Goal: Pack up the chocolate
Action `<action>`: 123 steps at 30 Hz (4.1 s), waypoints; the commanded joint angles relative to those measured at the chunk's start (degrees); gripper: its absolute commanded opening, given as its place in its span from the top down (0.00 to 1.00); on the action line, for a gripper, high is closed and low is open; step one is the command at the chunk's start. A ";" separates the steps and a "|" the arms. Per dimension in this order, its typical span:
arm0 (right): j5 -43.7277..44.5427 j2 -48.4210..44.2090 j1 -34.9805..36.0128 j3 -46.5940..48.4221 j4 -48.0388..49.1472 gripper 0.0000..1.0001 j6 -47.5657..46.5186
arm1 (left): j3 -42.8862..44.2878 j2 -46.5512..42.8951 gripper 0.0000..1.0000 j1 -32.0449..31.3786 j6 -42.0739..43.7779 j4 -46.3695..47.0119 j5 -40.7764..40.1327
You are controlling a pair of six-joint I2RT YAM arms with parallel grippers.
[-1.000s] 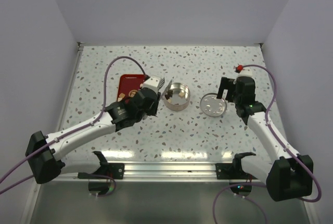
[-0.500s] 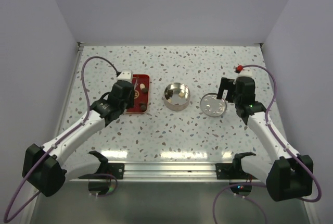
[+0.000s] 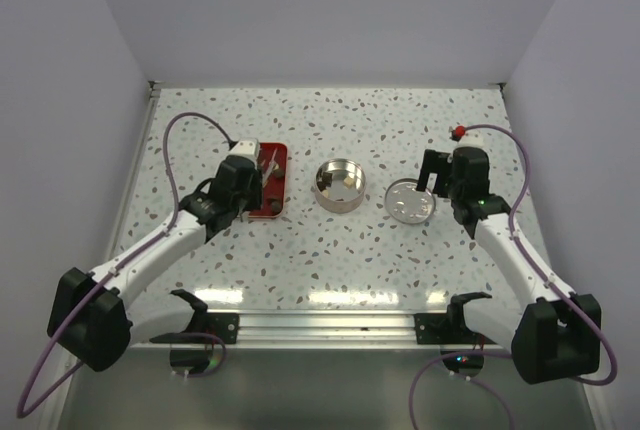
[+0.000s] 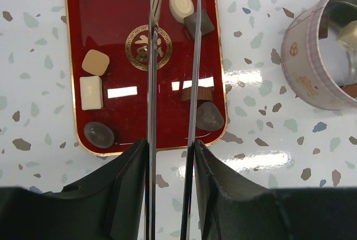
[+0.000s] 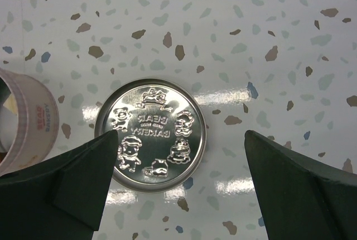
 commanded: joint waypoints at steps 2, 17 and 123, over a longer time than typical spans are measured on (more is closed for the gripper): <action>-0.94 0.32 0.08 2.71 0.41 0.01 -0.25 | -0.41 1.00 0.58 0.30 0.12 6.05 1.94; -1.12 0.58 0.08 2.89 0.41 0.01 -0.34 | -0.85 5.12 0.57 0.47 0.82 8.34 0.09; -1.30 0.94 0.08 2.98 0.06 0.01 -0.25 | 8.81 0.28 0.71 -10.40 1.97 -1.23 -1.04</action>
